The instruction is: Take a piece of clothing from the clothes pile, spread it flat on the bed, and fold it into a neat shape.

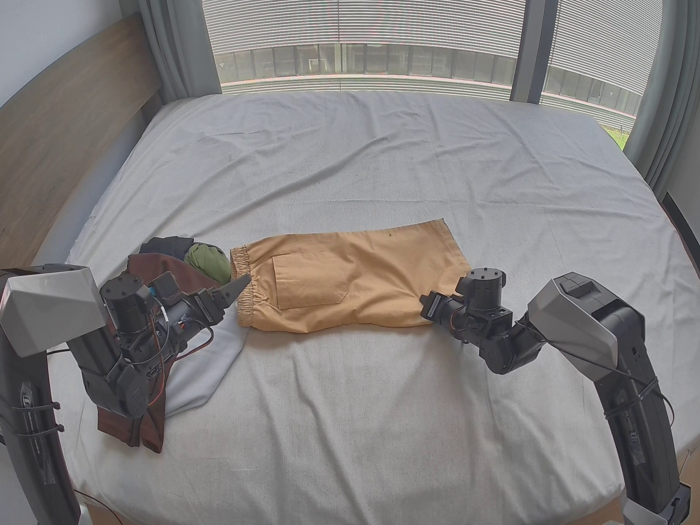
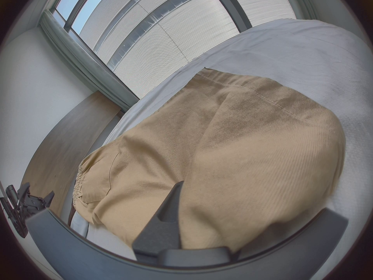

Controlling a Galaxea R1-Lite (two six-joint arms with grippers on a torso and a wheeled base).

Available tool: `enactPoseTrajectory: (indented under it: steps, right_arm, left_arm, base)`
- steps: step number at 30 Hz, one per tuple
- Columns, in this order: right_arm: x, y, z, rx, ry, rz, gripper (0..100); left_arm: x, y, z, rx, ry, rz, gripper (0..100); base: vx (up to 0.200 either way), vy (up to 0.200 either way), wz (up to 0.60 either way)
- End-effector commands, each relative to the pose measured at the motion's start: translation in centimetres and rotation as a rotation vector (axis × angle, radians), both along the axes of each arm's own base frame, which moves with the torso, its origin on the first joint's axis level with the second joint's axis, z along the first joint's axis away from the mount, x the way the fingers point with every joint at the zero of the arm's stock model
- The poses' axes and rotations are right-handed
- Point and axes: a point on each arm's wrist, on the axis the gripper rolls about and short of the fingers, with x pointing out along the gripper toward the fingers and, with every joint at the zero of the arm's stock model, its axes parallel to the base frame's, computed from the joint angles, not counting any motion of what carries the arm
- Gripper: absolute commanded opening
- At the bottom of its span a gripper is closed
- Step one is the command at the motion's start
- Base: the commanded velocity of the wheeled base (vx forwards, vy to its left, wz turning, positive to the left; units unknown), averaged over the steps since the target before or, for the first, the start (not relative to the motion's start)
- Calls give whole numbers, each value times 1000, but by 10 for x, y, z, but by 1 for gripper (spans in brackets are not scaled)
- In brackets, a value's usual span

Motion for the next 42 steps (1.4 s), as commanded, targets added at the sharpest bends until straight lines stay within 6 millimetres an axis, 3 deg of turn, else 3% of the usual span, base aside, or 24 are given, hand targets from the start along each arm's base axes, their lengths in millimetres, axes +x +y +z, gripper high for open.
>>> enactPoseTrajectory:
  steps: [1, 10, 26, 42]
  right_arm:
    - [-14, -6, 19, -19, -24, 2, 0]
    - [-39, -15, 39, -75, -3, 16, 0]
    - [-104, -36, 28, -227, 162, 70, 0]
    - [-163, -60, 34, -277, 288, 75, 0]
  left_arm:
    - [1, 1, -2, -2, 4, 1, 100]
    - [0, 0, -1, -2, 4, 0, 100]
    - [1, 1, -1, -3, 4, 3, 100]
    - [0, 1, 1, -4, -3, 3, 100]
  base:
    - [0, 0, 0]
    - [0, 0, 0]
    - [0, 0, 0]
    - [0, 0, 0]
